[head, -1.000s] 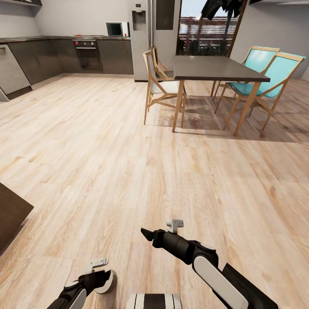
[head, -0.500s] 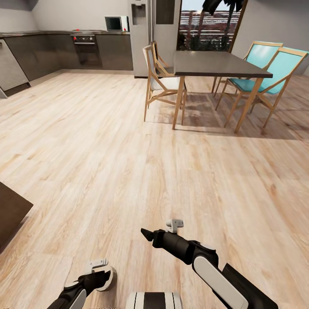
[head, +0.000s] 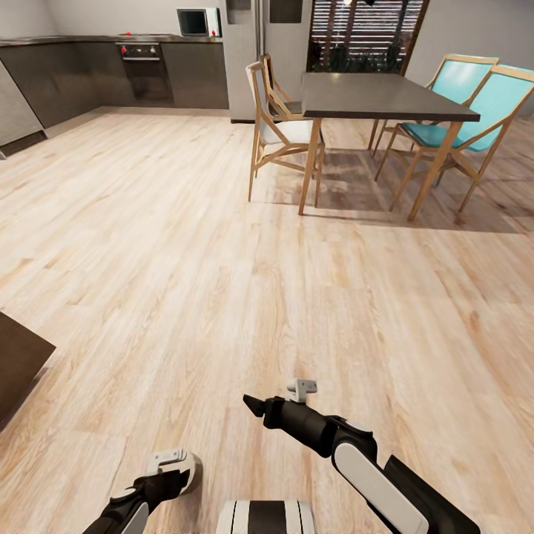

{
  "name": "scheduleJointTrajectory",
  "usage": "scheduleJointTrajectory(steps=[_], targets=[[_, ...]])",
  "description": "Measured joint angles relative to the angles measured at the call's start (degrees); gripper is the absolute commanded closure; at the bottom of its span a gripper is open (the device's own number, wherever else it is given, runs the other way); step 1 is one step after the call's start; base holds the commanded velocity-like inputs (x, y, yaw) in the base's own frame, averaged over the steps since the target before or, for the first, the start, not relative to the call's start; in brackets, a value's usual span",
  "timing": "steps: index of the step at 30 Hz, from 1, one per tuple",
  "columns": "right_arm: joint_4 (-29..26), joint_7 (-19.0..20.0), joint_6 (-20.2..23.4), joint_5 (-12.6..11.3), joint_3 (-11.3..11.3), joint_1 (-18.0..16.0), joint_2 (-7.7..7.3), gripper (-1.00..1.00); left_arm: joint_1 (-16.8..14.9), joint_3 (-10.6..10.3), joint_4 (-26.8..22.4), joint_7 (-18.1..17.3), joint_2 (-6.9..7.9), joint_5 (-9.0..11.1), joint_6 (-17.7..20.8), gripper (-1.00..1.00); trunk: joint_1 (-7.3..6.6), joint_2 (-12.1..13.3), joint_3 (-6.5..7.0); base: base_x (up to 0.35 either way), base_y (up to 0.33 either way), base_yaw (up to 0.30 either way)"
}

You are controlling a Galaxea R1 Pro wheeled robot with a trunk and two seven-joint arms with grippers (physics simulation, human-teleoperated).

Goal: Place each of the two pumpkins and all three candles from the living room inside a cabinet in the living room (use any cabinet), then make sure every cabinet is closed, and position the cauldron so it is next to a table in the living room.

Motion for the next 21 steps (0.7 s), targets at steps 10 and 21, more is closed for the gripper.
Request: scheduleJointTrajectory(steps=[10,21], targets=[[0.37,0.00,0.00,0.12,-0.11,0.00,-0.01,-1.00,0.00,-0.56,0.05,-0.07,-0.63,-0.04,-0.69,-1.00,0.11,-0.05,-0.88,0.000,0.000,0.000],[0.40,0.00,0.00,0.13,-0.11,0.00,-0.01,-1.00,-0.02,-1.05,0.05,-0.07,-1.71,-0.13,-0.71,-1.00,0.10,-0.05,-0.89,0.000,0.000,0.000]])
